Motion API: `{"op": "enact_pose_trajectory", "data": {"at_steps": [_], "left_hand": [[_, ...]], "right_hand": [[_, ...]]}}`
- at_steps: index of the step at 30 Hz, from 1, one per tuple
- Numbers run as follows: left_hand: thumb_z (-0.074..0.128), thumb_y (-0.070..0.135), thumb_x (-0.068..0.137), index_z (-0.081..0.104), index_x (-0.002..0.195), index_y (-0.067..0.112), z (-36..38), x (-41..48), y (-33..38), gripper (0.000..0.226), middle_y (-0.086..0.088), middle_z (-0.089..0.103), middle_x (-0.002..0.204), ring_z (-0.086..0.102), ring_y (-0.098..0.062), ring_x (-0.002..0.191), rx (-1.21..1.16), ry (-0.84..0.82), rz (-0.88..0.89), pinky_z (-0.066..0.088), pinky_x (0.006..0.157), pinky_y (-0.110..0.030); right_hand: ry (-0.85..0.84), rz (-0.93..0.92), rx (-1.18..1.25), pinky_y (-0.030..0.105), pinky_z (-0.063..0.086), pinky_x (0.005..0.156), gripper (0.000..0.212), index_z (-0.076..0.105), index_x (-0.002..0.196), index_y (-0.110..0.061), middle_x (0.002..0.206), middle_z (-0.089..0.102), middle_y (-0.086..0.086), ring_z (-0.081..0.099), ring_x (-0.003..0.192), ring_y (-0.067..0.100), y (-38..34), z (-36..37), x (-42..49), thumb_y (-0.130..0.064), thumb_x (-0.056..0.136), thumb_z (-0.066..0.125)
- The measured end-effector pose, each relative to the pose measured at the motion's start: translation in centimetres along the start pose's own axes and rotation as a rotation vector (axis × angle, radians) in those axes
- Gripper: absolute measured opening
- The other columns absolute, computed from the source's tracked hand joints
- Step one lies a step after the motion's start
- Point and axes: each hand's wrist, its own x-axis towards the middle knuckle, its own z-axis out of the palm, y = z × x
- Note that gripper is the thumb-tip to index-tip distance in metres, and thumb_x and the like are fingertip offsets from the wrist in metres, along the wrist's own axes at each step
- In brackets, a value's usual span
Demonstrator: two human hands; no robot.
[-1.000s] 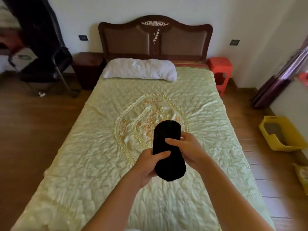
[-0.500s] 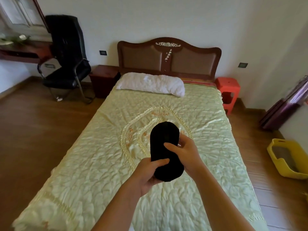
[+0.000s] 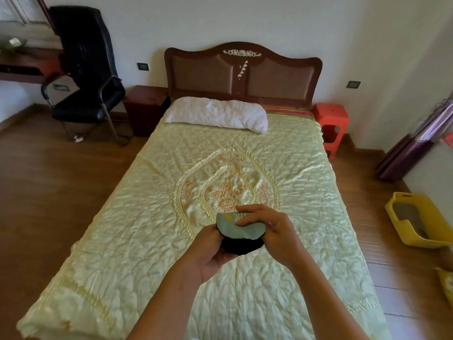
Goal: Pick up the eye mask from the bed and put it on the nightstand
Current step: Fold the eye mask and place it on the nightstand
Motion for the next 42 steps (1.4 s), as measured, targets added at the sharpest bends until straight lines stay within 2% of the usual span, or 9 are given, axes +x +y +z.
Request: {"op": "enact_pose_trajectory", "data": {"at_steps": [6,8,10,14,17,22,32,36,42], "left_hand": [[0.054,0.036,0.089,0.067,0.121,-0.005,-1.0,-0.5,-0.1,0.054,-0.028,0.066,0.123,0.067,-0.039,0.102,-0.356,-0.138,-0.081,0.063,0.074,-0.041],[0.059,0.043,0.093,0.070,0.117,-0.002,-0.9,-0.5,-0.3,0.053,-0.026,0.070,0.121,0.069,-0.037,0.106,-0.304,-0.139,-0.060,0.063,0.073,-0.039],[0.071,0.030,0.084,0.070,0.116,-0.002,-0.7,-0.5,-0.5,0.046,-0.024,0.074,0.114,0.072,-0.034,0.103,-0.199,-0.101,-0.022,0.062,0.070,-0.033],[0.078,0.017,0.069,0.068,0.115,0.000,-0.7,-0.5,-0.7,0.050,-0.019,0.077,0.107,0.075,-0.031,0.096,-0.065,-0.025,0.051,0.064,0.071,-0.034],[0.079,0.015,0.066,0.068,0.114,0.002,-1.1,-0.5,-0.7,0.051,-0.018,0.078,0.105,0.075,-0.030,0.094,-0.040,0.008,0.092,0.064,0.073,-0.036],[0.082,0.017,0.063,0.069,0.111,0.003,-2.1,-0.4,-0.9,0.051,-0.017,0.078,0.103,0.076,-0.031,0.090,-0.027,0.084,0.155,0.063,0.063,-0.033],[0.083,0.023,0.065,0.069,0.111,0.005,-6.4,-0.5,-1.6,0.052,-0.016,0.078,0.104,0.075,-0.032,0.096,-0.022,0.116,0.193,0.063,0.078,-0.040],[0.080,0.021,0.068,0.069,0.111,0.004,-8.5,-1.5,-1.3,0.047,-0.016,0.079,0.103,0.076,-0.031,0.093,-0.046,0.163,0.215,0.064,0.069,-0.035],[0.080,0.025,0.069,0.071,0.110,0.005,-11.4,-4.6,-1.5,0.046,-0.014,0.079,0.102,0.076,-0.027,0.093,-0.120,0.334,0.266,0.063,0.067,-0.032]], "right_hand": [[0.030,-0.018,-0.141,0.033,0.052,0.099,0.078,0.081,0.090,-0.042,0.133,0.064,-0.015,0.057,0.129,0.013,0.0,-0.3,-0.7,0.026,0.085,0.044],[-0.014,-0.036,-0.247,0.034,0.051,0.102,0.068,0.082,0.100,-0.032,0.138,0.062,-0.010,0.055,0.131,0.015,-0.2,-0.3,-0.9,0.023,0.089,0.043],[-0.027,-0.038,-0.266,0.031,0.051,0.102,0.063,0.080,0.109,-0.027,0.140,0.062,-0.006,0.056,0.131,0.013,-0.4,-0.2,-1.2,0.020,0.091,0.043],[0.128,0.084,-0.002,0.032,0.057,0.098,0.067,0.067,0.120,-0.037,0.130,0.069,-0.003,0.065,0.121,0.009,-0.9,0.2,-1.5,0.019,0.093,0.045],[0.218,0.222,0.181,0.038,0.060,0.089,0.038,0.065,0.125,-0.028,0.120,0.074,0.005,0.073,0.108,0.017,-0.9,0.6,-1.6,-0.011,0.092,0.060],[0.225,0.414,0.298,0.042,0.063,0.087,0.045,0.068,0.123,-0.021,0.113,0.075,0.014,0.075,0.104,0.025,-0.6,2.3,-2.3,-0.034,0.081,0.067],[0.209,0.527,0.337,0.033,0.063,0.080,0.030,0.080,0.102,-0.017,0.103,0.081,0.010,0.079,0.096,0.022,0.2,6.7,-2.0,-0.035,0.080,0.070],[0.184,0.535,0.352,0.028,0.063,0.075,0.024,0.082,0.094,-0.018,0.096,0.083,0.008,0.080,0.092,0.023,0.5,9.1,-1.2,-0.034,0.080,0.069],[-0.007,0.534,0.394,0.029,0.064,0.073,0.030,0.077,0.103,-0.005,0.096,0.083,0.013,0.080,0.091,0.028,0.1,12.9,0.2,-0.027,0.086,0.068]]}}
